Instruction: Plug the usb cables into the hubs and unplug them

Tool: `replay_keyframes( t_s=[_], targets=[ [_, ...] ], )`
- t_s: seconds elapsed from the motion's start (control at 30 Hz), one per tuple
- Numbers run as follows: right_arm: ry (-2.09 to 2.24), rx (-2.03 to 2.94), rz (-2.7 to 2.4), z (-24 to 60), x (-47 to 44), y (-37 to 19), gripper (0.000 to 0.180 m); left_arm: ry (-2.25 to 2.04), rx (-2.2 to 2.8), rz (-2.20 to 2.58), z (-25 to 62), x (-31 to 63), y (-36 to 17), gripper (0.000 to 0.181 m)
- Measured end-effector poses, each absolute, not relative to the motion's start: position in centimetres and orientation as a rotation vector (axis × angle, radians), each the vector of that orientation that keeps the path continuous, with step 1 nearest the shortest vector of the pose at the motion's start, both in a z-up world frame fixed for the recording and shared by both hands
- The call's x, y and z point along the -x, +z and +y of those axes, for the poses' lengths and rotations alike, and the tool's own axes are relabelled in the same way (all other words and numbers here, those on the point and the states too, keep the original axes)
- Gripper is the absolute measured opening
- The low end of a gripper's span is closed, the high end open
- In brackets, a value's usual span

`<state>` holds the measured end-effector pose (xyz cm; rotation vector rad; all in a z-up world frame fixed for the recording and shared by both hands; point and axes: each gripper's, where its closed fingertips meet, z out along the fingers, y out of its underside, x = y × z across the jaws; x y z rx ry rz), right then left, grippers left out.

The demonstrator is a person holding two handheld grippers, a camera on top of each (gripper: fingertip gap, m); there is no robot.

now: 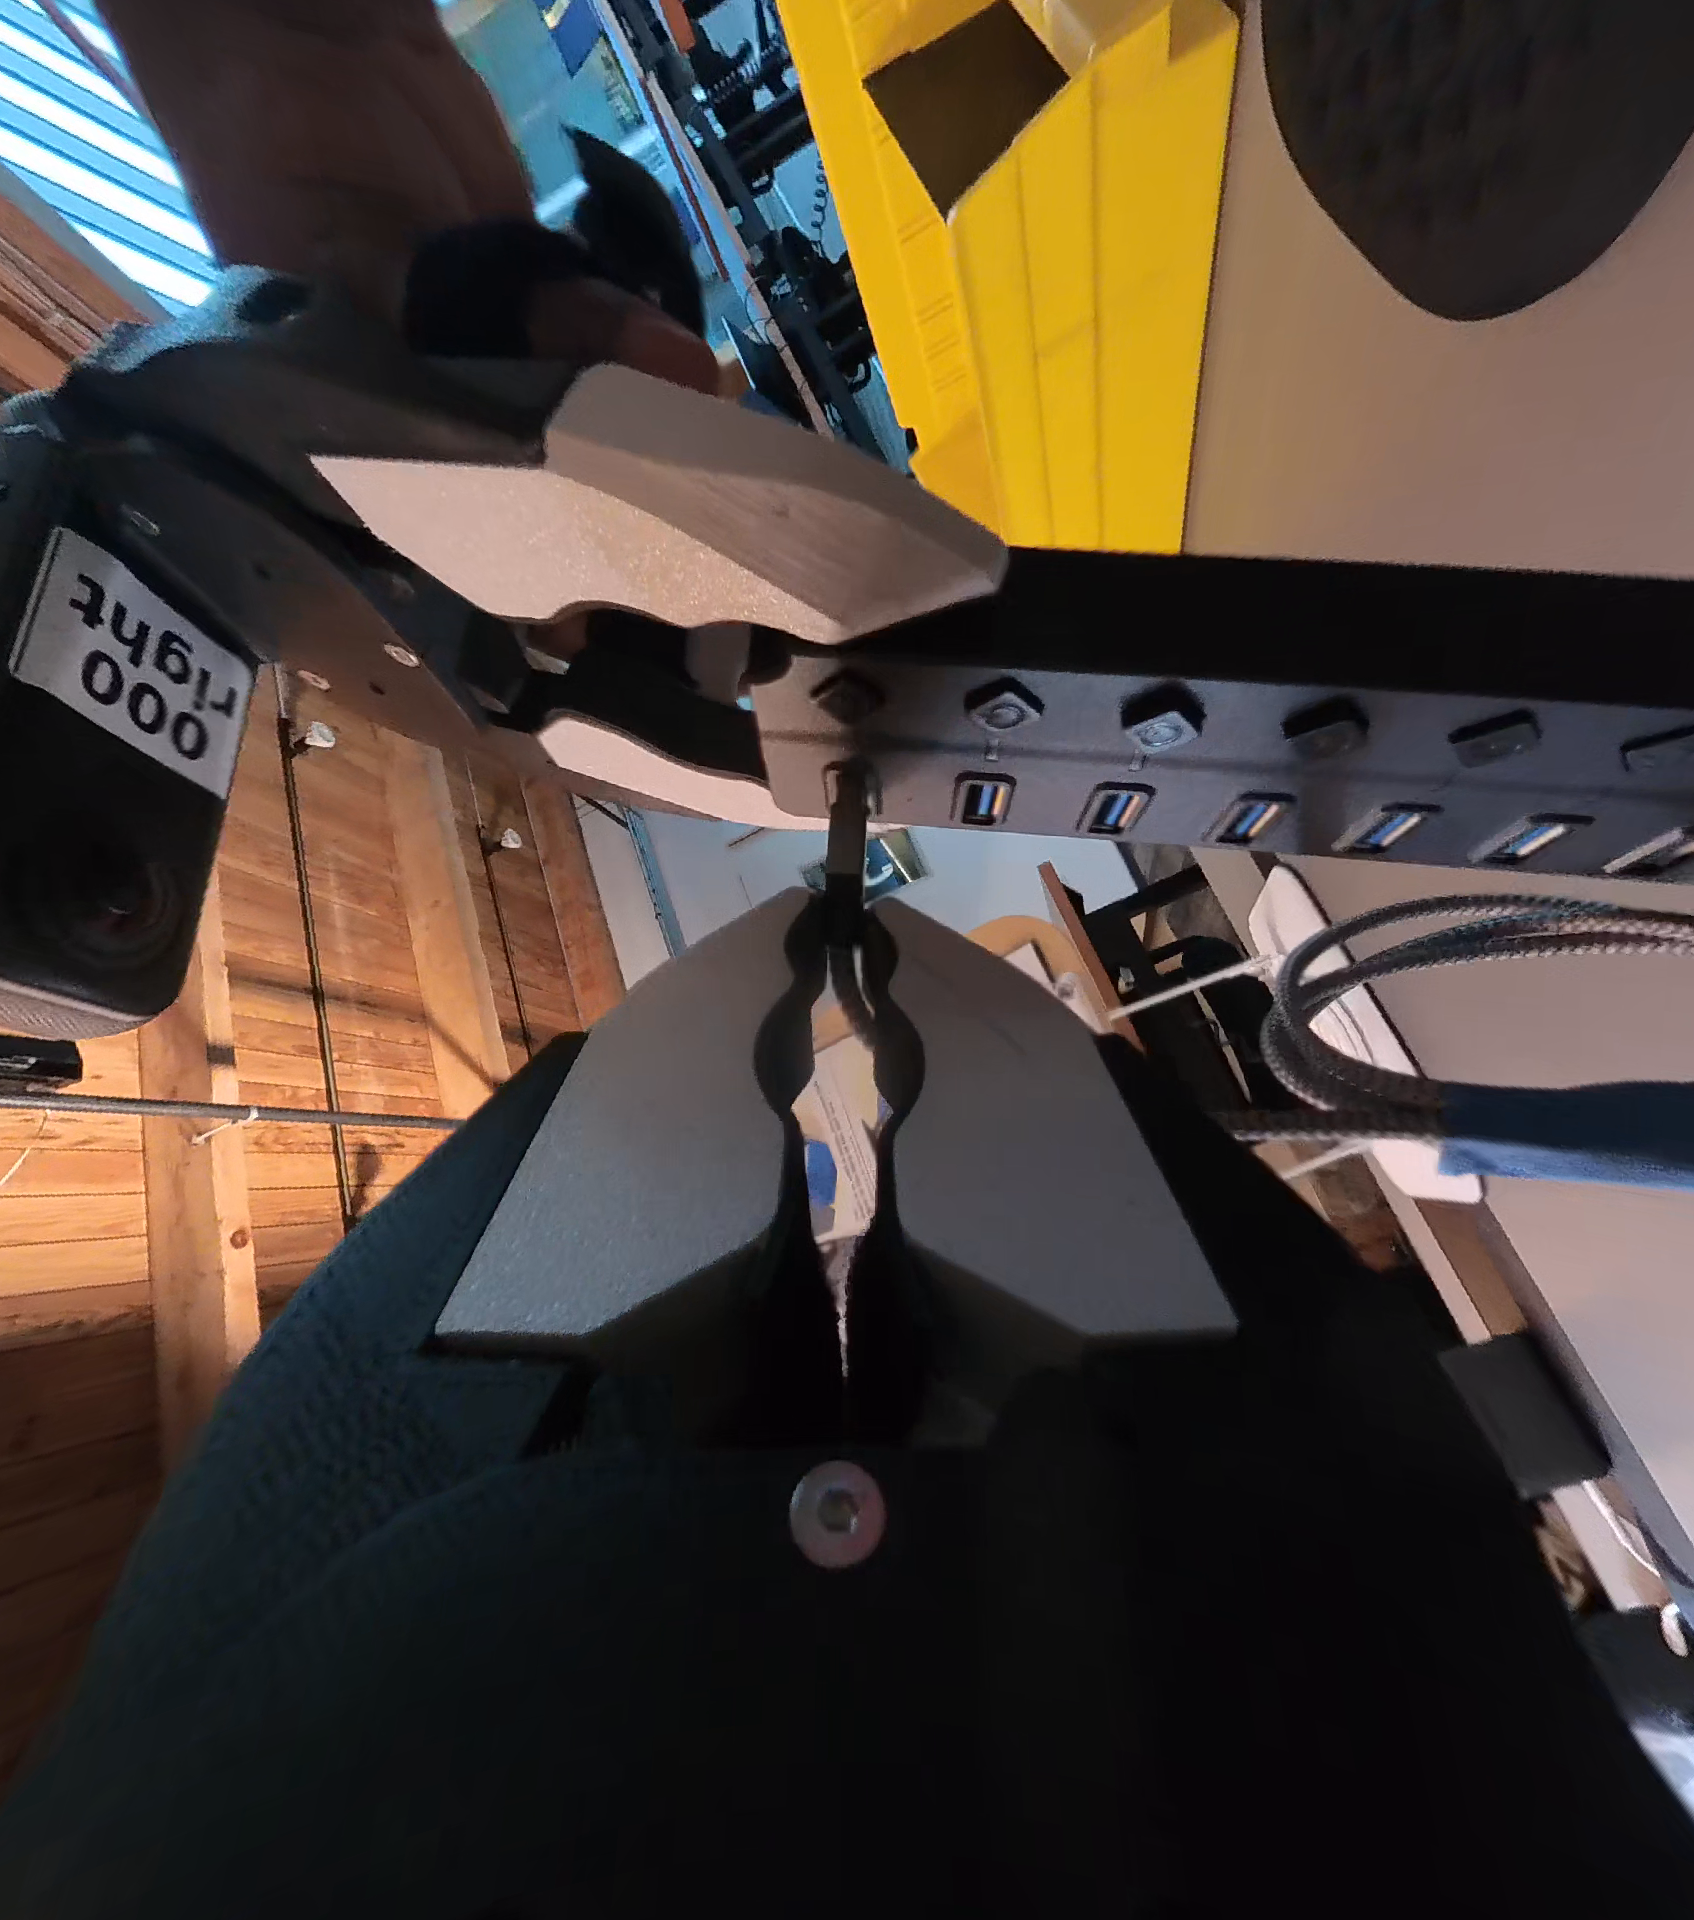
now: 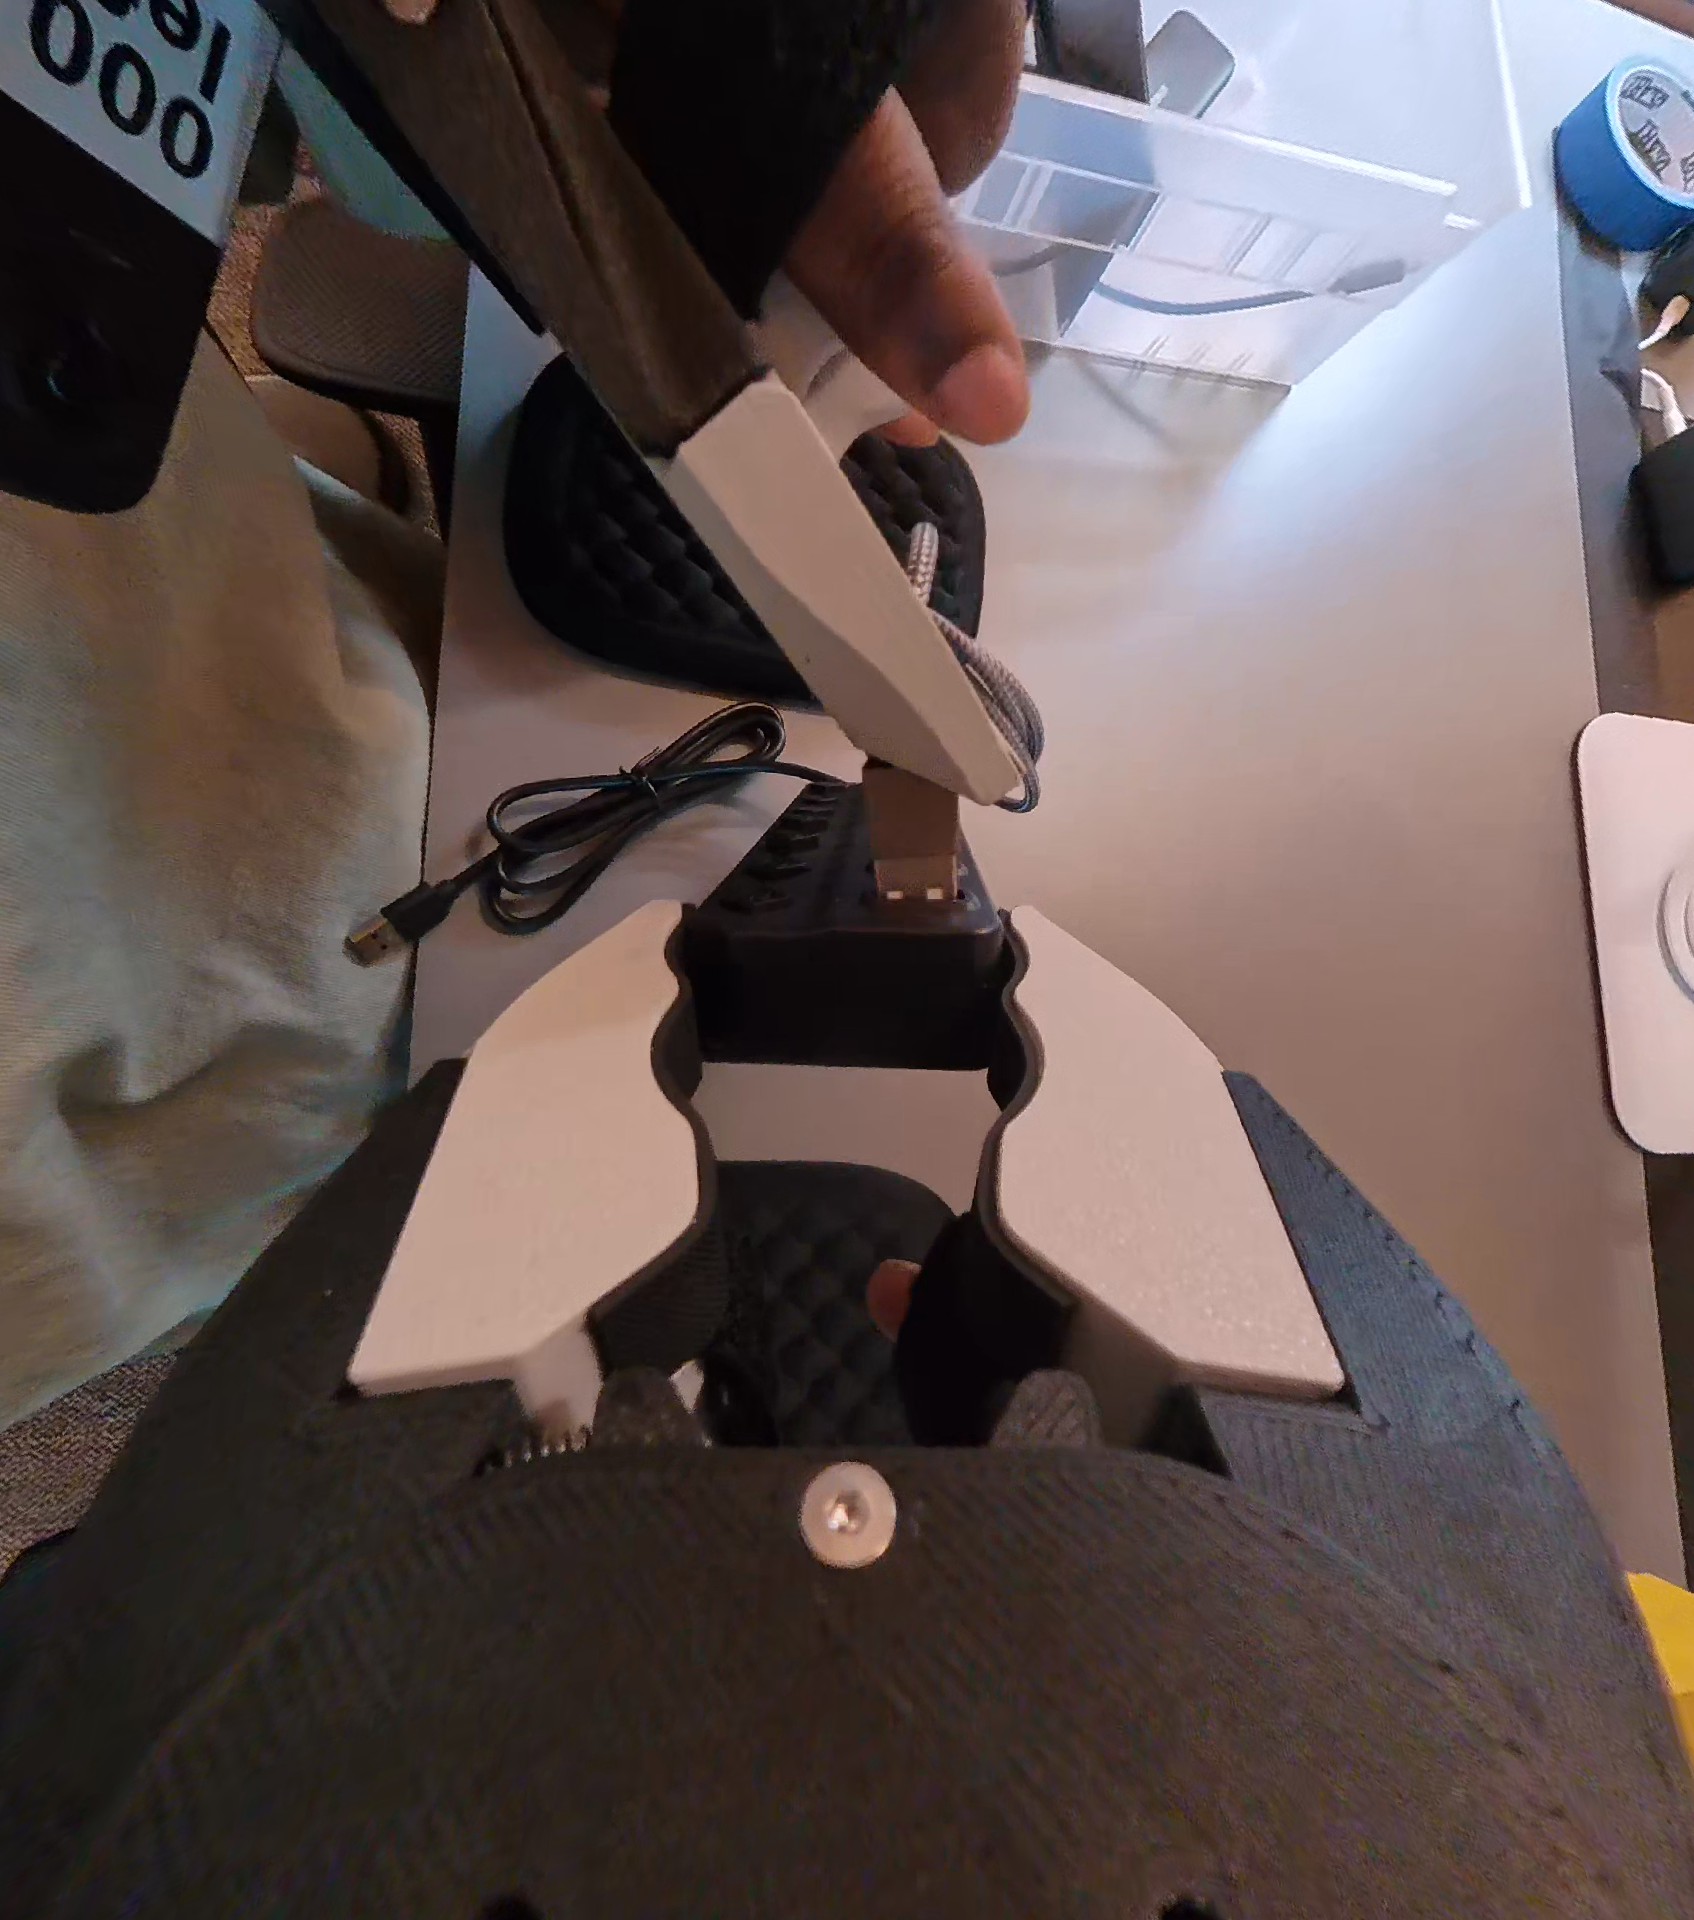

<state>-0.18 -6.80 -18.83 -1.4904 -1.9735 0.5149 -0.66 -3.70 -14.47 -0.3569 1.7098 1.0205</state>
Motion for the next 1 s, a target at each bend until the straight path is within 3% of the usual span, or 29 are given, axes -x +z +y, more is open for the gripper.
replay_keyframes(
  t_s=[0.4, 0.63, 1.0],
  targets=[
    [0.475, 1.483, -1.997, -6.8, 0.6, -19.9, 0.054, 0.975, 0.452, 1.746, -3.4, 0.3, -15.4, 0.008],
    [0.478, 1.427, -1.804, -4.0, -0.9, -19.6, 0.054, 0.694, 0.904, 1.366, -2.3, 4.6, -12.9, 0.048],
    [0.708, 1.520, -1.527, -2.8, -7.7, -27.2, 0.055, 0.207, 1.274, 0.693, -5.3, 17.8, -11.3, 0.044]
  ],
)
